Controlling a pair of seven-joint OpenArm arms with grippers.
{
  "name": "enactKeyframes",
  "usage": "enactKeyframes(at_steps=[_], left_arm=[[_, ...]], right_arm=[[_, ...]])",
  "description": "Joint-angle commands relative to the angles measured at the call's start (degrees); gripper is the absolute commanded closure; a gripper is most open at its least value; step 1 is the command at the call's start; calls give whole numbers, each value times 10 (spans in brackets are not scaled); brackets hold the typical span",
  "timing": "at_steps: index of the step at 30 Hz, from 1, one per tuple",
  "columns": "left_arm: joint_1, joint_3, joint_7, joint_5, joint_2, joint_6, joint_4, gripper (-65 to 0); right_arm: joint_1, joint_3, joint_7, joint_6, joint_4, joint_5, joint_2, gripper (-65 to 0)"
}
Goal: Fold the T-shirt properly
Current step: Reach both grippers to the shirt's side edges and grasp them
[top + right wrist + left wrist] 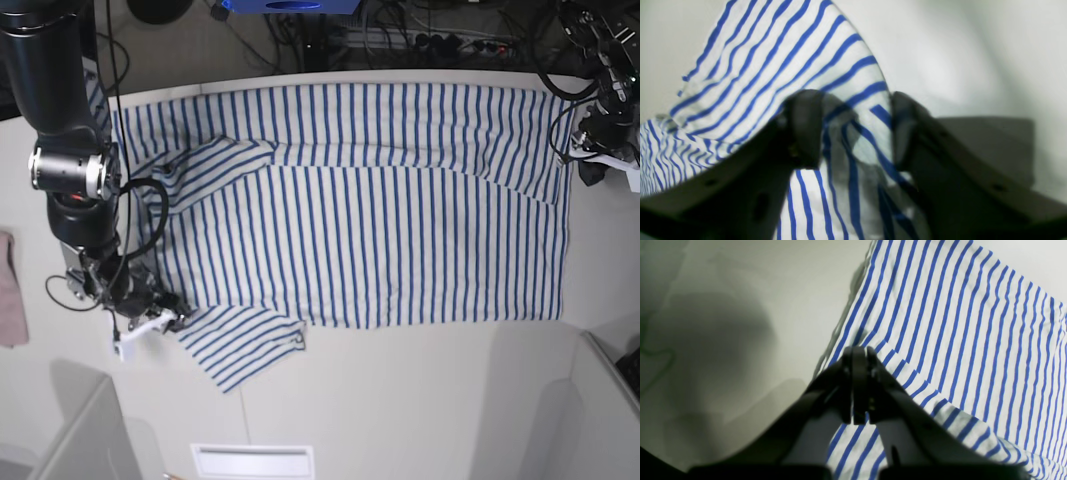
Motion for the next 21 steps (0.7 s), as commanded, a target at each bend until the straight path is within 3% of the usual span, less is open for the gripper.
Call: enactKeyframes(at_steps=[1,4,7,12,15,18,21], left_arm=[[-4,-3,-12,-6,-15,-1,-3,-155],[-37,-3,-12,-6,-23,-1,-35,-425],[-78,1,-14,-6,-49,-1,-81,-584],[-200,2,-15,1,-96,0,-233,-602],[-284,14,-16,55,-112,-1,-323,-602],[-366,89,-23,135,-124,-1,-392,-606],[-423,160,-67,168,-125,-10,-445,-607]], right_arm=[[18,-2,3,-2,7,-1,4,-182],[18,-1,14,-2,7,-1,4,0],[20,-1,14,-2,7,-1,4,0],[19,-1,13,-2,6,-1,4,0],[18,-2,13,-2,5,-1,4,0],[18,-2,13,-2,5,-1,4,0],[18,-2,13,-2,5,-1,4,0]])
